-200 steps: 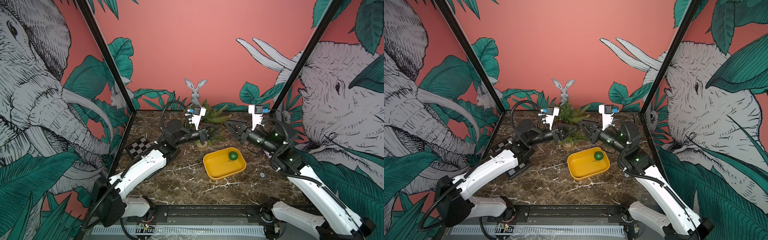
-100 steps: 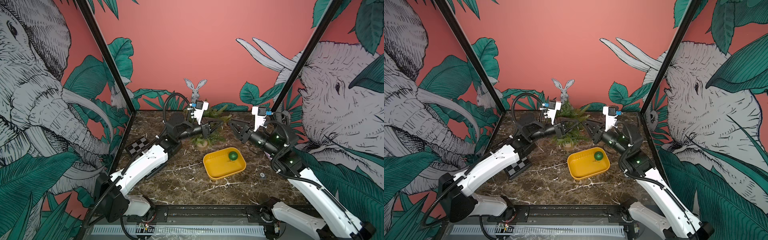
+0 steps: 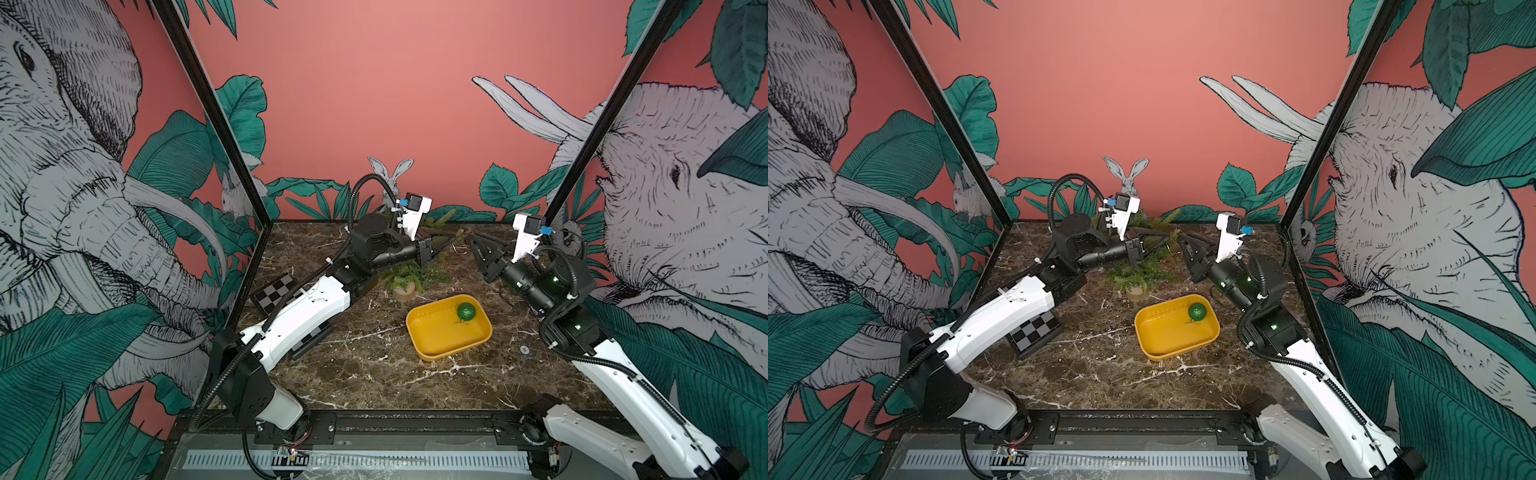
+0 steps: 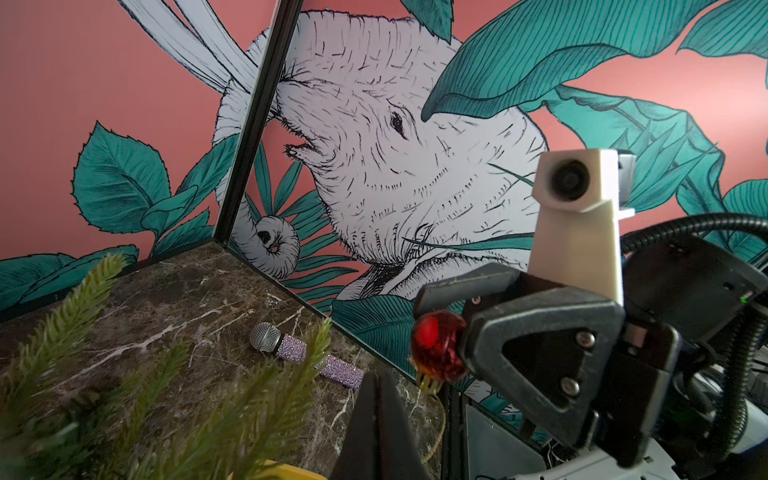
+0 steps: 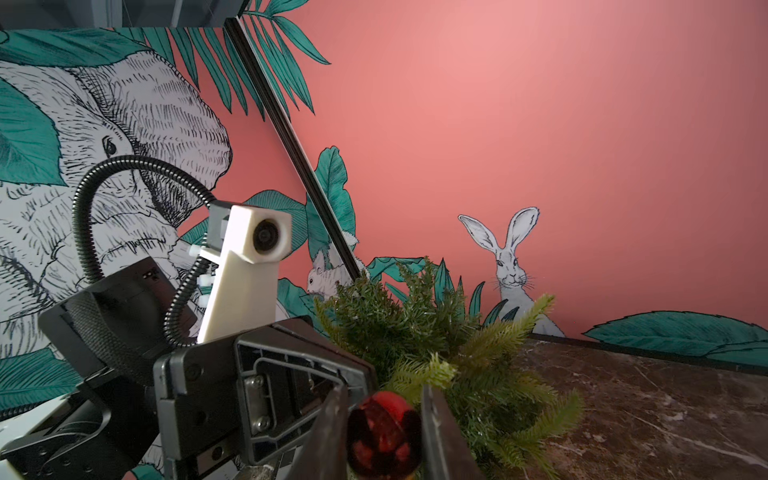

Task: Decorate the small christmas tree with ornaments
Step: Hang an ornament on the christmas tree.

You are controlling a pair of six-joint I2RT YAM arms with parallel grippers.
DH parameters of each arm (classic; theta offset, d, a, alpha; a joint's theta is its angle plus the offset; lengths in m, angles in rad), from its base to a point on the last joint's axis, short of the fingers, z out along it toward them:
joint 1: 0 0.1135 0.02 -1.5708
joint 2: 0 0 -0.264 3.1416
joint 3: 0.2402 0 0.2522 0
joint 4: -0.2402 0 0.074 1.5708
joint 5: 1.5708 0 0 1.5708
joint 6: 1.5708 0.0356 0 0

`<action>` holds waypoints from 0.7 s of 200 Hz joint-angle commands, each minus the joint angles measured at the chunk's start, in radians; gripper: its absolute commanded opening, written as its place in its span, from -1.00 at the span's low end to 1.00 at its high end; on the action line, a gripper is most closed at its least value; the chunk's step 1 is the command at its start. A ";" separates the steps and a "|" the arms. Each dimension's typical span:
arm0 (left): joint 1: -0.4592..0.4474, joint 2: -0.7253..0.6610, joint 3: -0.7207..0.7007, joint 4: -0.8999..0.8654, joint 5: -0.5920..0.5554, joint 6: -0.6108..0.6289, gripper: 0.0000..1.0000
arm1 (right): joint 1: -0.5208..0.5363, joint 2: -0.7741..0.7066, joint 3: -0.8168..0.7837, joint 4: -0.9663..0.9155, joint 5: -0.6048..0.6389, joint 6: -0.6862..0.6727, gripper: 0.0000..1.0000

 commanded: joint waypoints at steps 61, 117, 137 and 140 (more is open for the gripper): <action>-0.006 0.029 0.096 -0.015 -0.023 0.024 -1.00 | -0.027 0.022 -0.013 0.174 0.042 -0.021 -0.49; -0.005 0.001 0.064 -0.016 -0.036 0.032 -0.70 | -0.035 0.022 0.018 0.194 -0.063 0.037 -0.49; -0.006 -0.018 0.049 -0.023 -0.054 0.041 -0.62 | -0.036 0.022 0.025 0.210 -0.093 0.066 -0.49; -0.005 -0.021 0.047 -0.023 -0.057 0.044 -0.62 | -0.036 0.023 0.028 0.210 -0.097 0.069 -0.49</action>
